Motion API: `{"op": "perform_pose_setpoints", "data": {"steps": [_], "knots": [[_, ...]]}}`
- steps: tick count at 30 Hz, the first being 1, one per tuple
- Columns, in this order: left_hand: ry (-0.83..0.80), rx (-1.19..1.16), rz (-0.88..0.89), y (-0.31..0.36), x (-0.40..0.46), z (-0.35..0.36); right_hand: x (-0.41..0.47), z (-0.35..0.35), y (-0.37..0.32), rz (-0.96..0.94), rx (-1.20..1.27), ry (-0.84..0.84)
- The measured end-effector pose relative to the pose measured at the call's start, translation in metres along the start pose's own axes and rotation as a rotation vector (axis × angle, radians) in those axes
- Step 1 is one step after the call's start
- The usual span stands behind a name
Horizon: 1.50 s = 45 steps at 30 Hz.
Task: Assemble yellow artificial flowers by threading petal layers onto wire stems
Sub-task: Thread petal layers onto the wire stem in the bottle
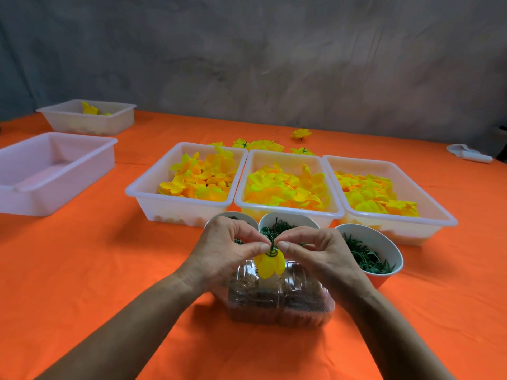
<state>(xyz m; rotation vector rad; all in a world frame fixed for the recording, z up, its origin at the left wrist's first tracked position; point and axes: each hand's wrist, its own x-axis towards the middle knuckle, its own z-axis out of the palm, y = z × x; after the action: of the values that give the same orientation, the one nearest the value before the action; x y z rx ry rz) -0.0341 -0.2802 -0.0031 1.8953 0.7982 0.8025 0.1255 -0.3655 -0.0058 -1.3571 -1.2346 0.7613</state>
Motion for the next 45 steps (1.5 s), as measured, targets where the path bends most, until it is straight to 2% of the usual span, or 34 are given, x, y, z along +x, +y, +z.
{"op": "perform_pose_setpoints", "data": {"steps": [3,9,21,27,30,33,35,39,42,45], "knots": [[-0.006,-0.023,0.001,-0.002,0.0,-0.001,0.0,-0.004,-0.002,0.004,0.072,0.024],[0.011,0.041,0.082,-0.002,0.0,0.002,0.002,-0.002,-0.002,-0.055,-0.072,-0.028],[-0.034,0.079,0.137,-0.005,0.006,0.001,0.003,-0.002,0.001,-0.08,-0.104,-0.039],[-0.074,0.052,0.11,-0.006,0.011,-0.002,0.012,-0.009,-0.005,0.04,-0.09,-0.141],[-0.117,0.045,0.12,-0.007,0.014,-0.003,0.03,-0.017,-0.012,0.005,-0.045,-0.023],[-0.193,0.0,0.131,-0.007,0.014,-0.004,0.065,-0.027,-0.008,-0.044,-0.207,0.198],[-0.22,-0.007,0.136,-0.008,0.017,-0.004,0.091,-0.033,0.002,0.004,-0.36,0.259],[-0.244,-0.025,0.128,-0.012,0.022,-0.006,0.133,-0.036,0.022,0.168,-0.767,0.155],[-0.248,-0.042,0.123,-0.015,0.021,-0.007,0.154,-0.027,0.034,0.272,-0.843,0.071],[-0.267,-0.031,0.124,-0.015,0.021,-0.008,0.167,-0.018,0.042,0.327,-1.121,0.055]]}}
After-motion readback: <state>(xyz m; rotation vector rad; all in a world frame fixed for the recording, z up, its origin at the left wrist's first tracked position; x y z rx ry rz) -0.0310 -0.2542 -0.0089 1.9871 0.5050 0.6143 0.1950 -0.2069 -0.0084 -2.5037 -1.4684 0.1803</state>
